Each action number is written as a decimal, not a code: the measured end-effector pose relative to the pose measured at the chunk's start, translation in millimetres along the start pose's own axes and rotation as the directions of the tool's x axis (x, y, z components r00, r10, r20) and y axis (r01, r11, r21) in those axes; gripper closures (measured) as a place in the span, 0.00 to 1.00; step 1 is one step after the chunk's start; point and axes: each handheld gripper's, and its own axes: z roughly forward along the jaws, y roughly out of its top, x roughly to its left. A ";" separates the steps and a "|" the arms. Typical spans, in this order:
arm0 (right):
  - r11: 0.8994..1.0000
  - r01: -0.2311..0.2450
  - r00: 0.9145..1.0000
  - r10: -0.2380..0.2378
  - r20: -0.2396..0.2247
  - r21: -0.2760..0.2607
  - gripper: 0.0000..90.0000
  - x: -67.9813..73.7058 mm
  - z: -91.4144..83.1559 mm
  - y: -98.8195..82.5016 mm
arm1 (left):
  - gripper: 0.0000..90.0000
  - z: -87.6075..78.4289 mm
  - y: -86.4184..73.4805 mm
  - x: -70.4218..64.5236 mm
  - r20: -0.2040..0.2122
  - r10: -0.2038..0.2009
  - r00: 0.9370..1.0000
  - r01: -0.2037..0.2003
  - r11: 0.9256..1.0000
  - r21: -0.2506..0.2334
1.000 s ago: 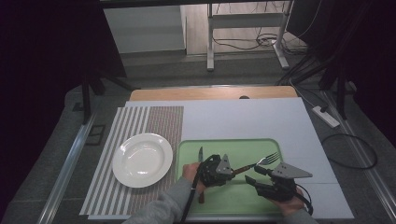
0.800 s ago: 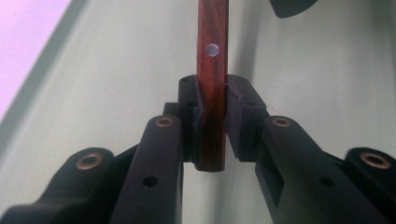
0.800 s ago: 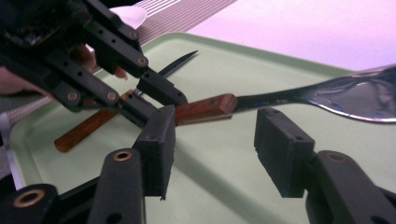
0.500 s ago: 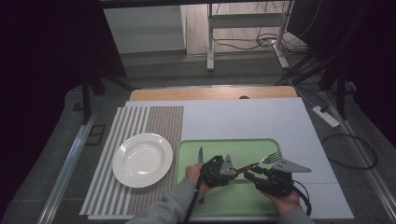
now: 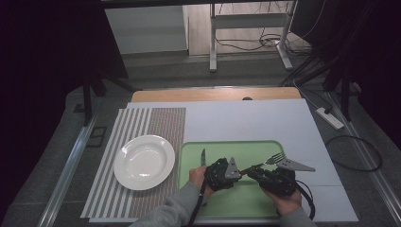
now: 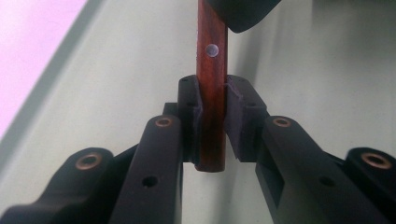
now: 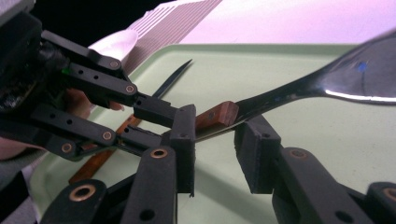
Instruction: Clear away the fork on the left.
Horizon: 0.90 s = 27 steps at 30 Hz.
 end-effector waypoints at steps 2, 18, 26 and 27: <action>1.000 -0.016 1.000 0.016 -0.008 -0.006 0.77 -0.8 -0.1 0.4 | 0.84 0.2 0.3 -0.2 -0.003 0.000 1.000 0.000 1.000 0.000; 0.993 -0.116 0.988 0.115 -0.104 -0.011 0.89 -6.9 -2.0 2.6 | 0.82 5.5 2.4 -1.3 -0.014 0.012 1.000 -0.011 1.000 0.022; 0.991 -0.126 0.986 0.120 -0.117 -0.041 0.89 -11.7 -9.4 7.0 | 0.56 -4.3 -1.7 3.4 -0.020 -0.032 0.999 0.031 0.999 -0.024; 0.991 -0.129 0.984 0.123 -0.126 -0.036 0.89 -12.7 -10.6 7.8 | 0.54 -6.6 -3.0 4.7 -0.017 -0.039 0.999 0.038 0.999 -0.031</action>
